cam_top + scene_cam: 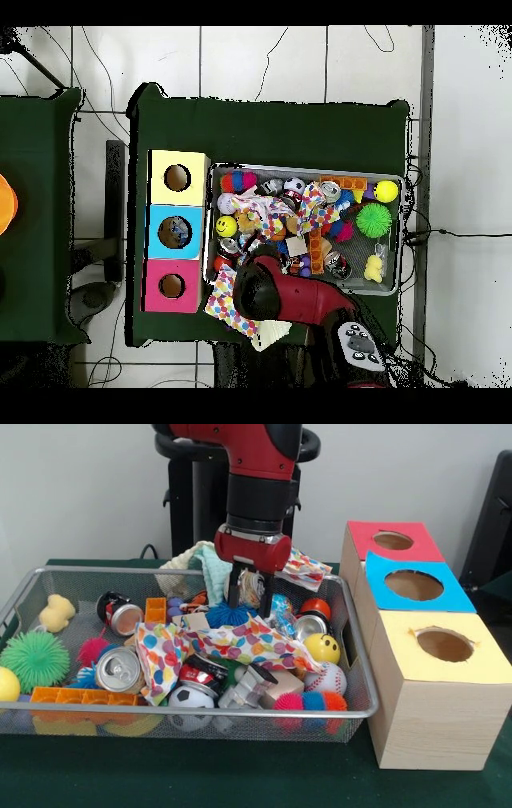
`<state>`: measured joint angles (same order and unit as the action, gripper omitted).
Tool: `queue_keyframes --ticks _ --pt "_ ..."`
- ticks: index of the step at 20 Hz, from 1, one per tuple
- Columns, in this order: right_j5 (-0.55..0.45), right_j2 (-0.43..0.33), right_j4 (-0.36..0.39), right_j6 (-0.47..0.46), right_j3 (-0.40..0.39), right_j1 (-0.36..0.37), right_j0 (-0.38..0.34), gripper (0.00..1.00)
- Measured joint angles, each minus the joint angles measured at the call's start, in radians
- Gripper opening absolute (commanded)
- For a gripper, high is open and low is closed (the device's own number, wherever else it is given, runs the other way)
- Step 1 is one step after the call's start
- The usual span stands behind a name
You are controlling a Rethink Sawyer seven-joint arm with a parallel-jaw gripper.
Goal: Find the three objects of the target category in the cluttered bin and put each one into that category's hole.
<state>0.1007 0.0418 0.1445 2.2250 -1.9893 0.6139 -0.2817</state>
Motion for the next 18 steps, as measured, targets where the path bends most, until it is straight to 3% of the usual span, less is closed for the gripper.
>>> queue_keyframes --ticks 18 --pt "-0.010 -0.025 0.000 0.000 -0.029 0.071 -0.011 1.00"
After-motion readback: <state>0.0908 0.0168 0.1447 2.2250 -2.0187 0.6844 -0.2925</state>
